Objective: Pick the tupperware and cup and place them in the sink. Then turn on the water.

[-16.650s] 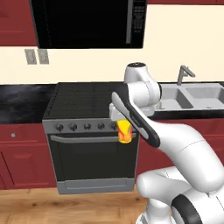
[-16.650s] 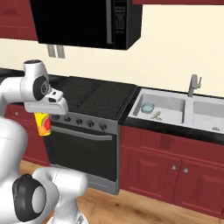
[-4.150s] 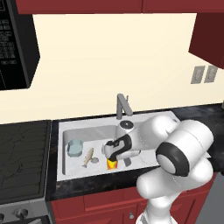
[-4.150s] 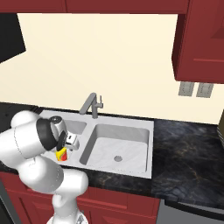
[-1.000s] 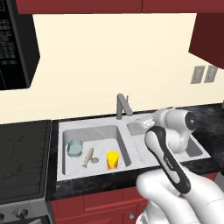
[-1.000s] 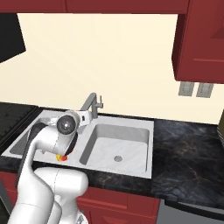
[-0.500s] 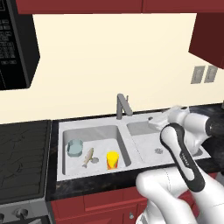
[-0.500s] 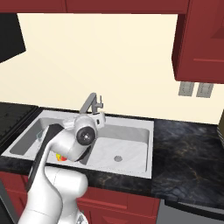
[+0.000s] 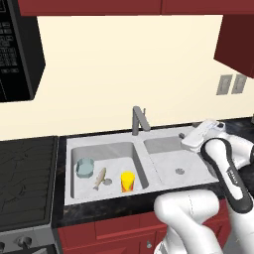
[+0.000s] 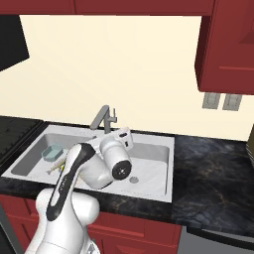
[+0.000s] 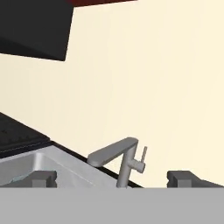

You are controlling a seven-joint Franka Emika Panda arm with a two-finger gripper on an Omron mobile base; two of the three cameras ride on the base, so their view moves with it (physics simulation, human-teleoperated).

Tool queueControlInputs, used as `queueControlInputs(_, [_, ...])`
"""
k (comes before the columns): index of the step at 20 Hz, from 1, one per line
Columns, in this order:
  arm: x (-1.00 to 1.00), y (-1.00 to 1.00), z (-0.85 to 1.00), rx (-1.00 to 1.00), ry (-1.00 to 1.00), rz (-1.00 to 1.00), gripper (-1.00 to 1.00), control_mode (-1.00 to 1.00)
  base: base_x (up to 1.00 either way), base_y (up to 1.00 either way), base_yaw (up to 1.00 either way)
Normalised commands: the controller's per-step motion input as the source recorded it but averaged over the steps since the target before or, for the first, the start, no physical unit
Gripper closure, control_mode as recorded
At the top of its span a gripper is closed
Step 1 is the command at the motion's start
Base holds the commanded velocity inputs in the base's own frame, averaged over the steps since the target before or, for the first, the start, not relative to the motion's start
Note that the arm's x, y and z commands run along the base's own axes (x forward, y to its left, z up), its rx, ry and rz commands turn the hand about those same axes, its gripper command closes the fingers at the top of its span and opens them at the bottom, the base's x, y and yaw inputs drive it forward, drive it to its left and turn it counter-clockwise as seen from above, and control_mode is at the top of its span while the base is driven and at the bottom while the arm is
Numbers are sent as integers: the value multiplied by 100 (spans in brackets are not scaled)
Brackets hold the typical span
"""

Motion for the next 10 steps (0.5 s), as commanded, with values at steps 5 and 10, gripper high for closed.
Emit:
queueControlInputs(5, [0,-5,0,0,-14,5,-100,-100,0,0,0])
queueControlInputs(10, [10,-17,0,0,-16,7,-100,-100,0,0,0])
